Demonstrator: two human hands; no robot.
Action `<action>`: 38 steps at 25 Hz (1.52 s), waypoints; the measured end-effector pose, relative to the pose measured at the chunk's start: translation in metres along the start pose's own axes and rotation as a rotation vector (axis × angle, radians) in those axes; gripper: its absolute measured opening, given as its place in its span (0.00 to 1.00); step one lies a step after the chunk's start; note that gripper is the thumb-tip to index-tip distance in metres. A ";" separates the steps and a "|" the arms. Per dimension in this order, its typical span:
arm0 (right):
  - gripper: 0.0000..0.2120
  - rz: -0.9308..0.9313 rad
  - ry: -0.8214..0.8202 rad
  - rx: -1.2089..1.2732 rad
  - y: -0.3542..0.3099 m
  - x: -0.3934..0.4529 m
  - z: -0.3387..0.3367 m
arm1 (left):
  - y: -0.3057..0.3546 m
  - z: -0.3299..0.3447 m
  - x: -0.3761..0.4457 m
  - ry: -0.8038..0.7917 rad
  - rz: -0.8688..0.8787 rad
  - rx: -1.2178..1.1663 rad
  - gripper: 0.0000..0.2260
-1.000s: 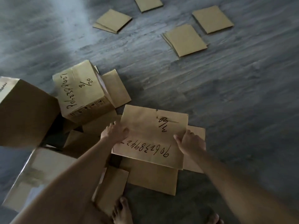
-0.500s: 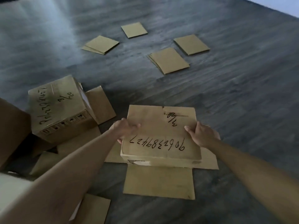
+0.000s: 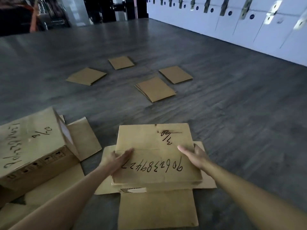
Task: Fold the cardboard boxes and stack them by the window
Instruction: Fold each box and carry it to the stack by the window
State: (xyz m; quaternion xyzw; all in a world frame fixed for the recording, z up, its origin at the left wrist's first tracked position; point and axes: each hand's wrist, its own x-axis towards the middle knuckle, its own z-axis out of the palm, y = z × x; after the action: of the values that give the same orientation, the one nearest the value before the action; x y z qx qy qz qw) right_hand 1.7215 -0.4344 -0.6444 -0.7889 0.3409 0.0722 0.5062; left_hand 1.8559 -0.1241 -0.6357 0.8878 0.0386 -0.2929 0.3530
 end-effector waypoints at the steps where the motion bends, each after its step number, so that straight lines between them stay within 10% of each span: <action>1: 0.51 -0.053 0.035 -0.003 -0.011 0.003 -0.006 | 0.009 -0.006 -0.001 0.039 0.035 0.003 0.54; 12: 0.46 -0.493 0.108 0.103 -0.088 0.011 -0.074 | 0.073 -0.074 -0.019 0.366 0.535 -0.040 0.46; 26: 0.34 -0.250 -0.040 -0.334 0.037 0.007 0.005 | -0.054 0.003 -0.002 0.200 0.217 0.038 0.26; 38: 0.47 -0.291 -0.229 -0.028 -0.018 -0.024 -0.023 | -0.024 -0.042 -0.014 0.053 0.302 -0.293 0.44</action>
State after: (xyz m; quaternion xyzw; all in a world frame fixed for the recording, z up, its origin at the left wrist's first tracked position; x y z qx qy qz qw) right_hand 1.7091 -0.4386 -0.6089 -0.8235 0.1623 0.0926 0.5357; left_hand 1.8588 -0.0766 -0.6183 0.8299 -0.0434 -0.2045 0.5172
